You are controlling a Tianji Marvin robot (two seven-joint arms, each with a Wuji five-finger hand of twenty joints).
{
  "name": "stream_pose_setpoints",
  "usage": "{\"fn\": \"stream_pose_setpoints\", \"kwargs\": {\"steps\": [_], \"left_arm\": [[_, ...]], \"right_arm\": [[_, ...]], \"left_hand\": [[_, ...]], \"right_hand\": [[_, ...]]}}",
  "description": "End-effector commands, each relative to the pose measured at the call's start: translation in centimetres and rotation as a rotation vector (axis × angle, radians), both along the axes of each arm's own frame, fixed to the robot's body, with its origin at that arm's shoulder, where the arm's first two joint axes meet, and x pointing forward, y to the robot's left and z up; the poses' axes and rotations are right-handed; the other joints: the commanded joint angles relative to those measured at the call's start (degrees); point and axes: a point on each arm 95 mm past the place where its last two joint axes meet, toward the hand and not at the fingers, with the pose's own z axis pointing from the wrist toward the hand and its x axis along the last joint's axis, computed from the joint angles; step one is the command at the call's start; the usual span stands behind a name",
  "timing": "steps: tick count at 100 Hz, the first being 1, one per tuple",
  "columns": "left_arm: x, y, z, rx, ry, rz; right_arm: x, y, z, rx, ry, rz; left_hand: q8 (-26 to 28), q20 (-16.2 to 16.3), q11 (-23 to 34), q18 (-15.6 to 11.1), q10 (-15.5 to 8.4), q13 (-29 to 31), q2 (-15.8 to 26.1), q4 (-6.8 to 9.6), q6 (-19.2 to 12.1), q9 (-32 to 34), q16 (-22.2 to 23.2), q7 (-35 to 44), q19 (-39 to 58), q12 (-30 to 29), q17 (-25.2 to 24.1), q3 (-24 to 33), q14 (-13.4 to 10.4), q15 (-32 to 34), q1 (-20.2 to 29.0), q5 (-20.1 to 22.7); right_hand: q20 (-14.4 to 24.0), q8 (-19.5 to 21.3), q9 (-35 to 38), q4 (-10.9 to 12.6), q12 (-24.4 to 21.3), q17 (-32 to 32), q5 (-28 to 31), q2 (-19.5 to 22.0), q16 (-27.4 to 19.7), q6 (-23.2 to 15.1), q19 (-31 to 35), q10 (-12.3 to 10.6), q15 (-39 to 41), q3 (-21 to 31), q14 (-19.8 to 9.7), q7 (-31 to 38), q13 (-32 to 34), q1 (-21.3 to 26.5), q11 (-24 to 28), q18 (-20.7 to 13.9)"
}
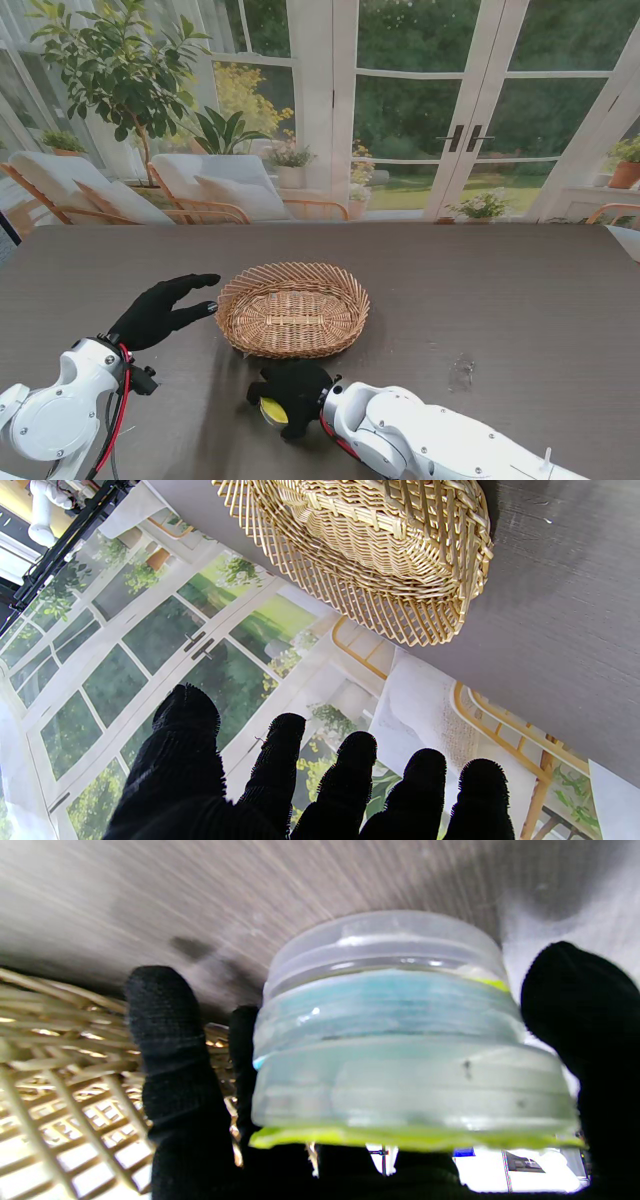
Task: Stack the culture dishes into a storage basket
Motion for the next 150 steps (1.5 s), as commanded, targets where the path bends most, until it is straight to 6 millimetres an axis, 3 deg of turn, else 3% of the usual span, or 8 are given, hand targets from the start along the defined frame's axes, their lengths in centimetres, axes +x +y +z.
{"fn": "stream_pose_setpoints", "kwargs": {"steps": [1, 51, 75, 106, 150], "left_arm": [[-0.2, -0.2, -0.1, -0.001, 0.014, -0.012], [-0.1, -0.2, -0.1, 0.000, 0.017, -0.017], [-0.1, -0.2, -0.2, 0.000, 0.019, -0.017], [-0.1, -0.2, -0.2, 0.001, 0.018, -0.015], [-0.2, -0.1, -0.1, 0.000, 0.017, -0.012]], "right_arm": [[-0.8, -0.9, -1.7, -0.051, 0.040, -0.007], [-1.5, -1.5, -2.6, -0.042, 0.040, -0.028], [-1.4, -1.5, -3.1, -0.024, 0.053, -0.033], [-1.5, -1.7, -3.4, -0.012, 0.069, -0.038], [-1.8, -2.1, -4.2, -0.031, 0.092, -0.034]], "left_hand": [[0.14, 0.56, 0.07, 1.30, 0.23, 0.47, 2.30, 1.65, 0.24, 0.54, 0.42, 0.12, -0.66, 0.43, 0.30, -1.01, 0.70, 0.13, 1.52, 0.56], [0.15, 0.57, 0.11, 1.34, 0.42, 0.60, 2.27, 1.66, 0.17, 0.65, 0.45, 0.09, -0.61, 0.45, 0.39, -0.97, 0.69, 0.19, 1.55, 0.48], [0.16, 0.57, 0.14, 1.34, 0.36, 0.61, 2.30, 1.67, 0.14, 0.71, 0.46, 0.12, -0.60, 0.47, 0.45, -0.96, 0.68, 0.20, 1.57, 0.52], [0.16, 0.58, 0.14, 1.39, 0.36, 0.66, 2.31, 1.65, 0.01, 0.72, 0.46, 0.13, -0.55, 0.47, 0.58, -0.99, 0.71, 0.22, 1.52, 0.55], [0.14, 0.57, 0.12, 1.52, 0.33, 0.59, 2.28, 1.66, 0.08, 0.66, 0.43, 0.06, -0.57, 0.46, 0.54, -0.98, 0.89, 0.18, 1.58, 0.39]], "right_hand": [[1.93, 0.54, -0.89, 1.70, 0.91, -12.74, -2.70, -2.85, 1.11, -1.50, 2.19, 1.16, 1.97, 4.53, -2.73, 0.48, 5.33, 0.08, 1.00, 2.86], [1.56, 0.82, 0.01, 1.72, 1.10, -10.99, -1.84, -2.46, 1.20, -1.32, 2.95, 1.58, 2.82, 4.62, -2.98, 1.90, 7.05, 0.76, 1.49, 3.02], [1.43, 1.68, 3.30, 2.34, 1.64, -6.29, 2.26, -4.40, 2.18, -1.78, 6.02, 2.22, 5.74, 8.03, -4.30, 5.61, 10.85, 3.91, 3.58, 2.07], [0.76, 1.72, 7.86, 2.62, 4.17, -1.37, 6.36, -5.75, 4.41, -1.62, 9.54, 1.19, 10.69, 11.04, -6.49, 10.30, 15.59, 6.53, 7.47, 0.35], [0.32, 0.31, 4.90, 2.28, 4.39, -1.12, 1.84, -7.26, 4.67, -2.97, 9.62, 0.70, 10.04, 10.26, -5.97, 8.36, 13.89, 6.32, 6.13, 0.81]]}}
